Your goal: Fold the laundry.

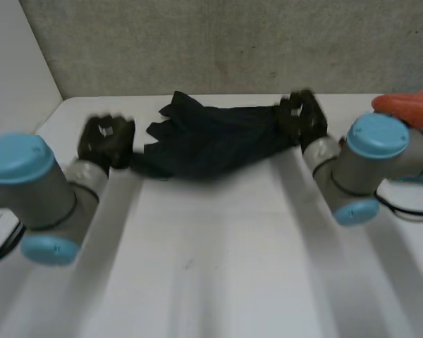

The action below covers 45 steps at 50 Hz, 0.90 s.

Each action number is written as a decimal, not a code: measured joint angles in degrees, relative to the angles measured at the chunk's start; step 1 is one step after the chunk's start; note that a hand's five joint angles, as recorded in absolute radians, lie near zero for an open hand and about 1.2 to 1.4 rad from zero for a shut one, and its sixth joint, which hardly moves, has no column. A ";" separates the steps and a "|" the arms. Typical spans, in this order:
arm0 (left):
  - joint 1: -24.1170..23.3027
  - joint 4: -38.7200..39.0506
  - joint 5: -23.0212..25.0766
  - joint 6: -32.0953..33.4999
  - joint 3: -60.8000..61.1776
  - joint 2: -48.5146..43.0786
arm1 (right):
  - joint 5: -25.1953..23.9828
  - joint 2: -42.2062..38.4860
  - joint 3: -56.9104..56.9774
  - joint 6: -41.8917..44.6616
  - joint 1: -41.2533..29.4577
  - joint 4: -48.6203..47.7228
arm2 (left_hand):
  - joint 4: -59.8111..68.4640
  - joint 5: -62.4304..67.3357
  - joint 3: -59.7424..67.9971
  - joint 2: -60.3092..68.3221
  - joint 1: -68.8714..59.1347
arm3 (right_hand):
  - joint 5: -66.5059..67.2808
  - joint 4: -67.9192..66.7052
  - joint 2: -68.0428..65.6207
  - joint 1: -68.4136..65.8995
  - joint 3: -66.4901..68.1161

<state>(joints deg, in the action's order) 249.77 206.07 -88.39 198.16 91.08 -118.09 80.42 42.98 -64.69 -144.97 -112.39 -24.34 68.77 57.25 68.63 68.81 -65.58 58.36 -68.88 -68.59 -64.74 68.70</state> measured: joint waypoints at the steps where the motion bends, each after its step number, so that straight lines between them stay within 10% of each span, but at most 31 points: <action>1: -0.07 -0.76 -0.34 0.61 0.89 -0.15 | -0.06 -0.07 -0.70 0.75 0.00 0.80 | 0.00 0.00 0.00 0.00 0.00 | 0.00 0.00 0.00 0.00 0.00; 31: -1.72 -47.52 0.55 10.90 18.71 23.96 | -0.53 22.59 -28.59 15.44 2.28 43.40 | 0.16 0.00 0.00 0.00 0.00 | 0.00 0.00 -0.06 0.00 0.00; 45: -0.64 -59.63 10.70 18.53 13.53 29.52 | -11.85 30.01 -30.99 22.63 8.90 58.42 | 0.18 0.00 -0.01 0.00 0.00 | 0.00 0.00 -0.06 0.00 0.00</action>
<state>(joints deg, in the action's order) 249.13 146.44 -77.69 216.69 104.61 -88.57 68.57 72.99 -95.69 -122.34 -103.50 34.08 68.95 57.25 68.62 68.81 -65.58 58.36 -68.88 -68.65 -64.74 68.70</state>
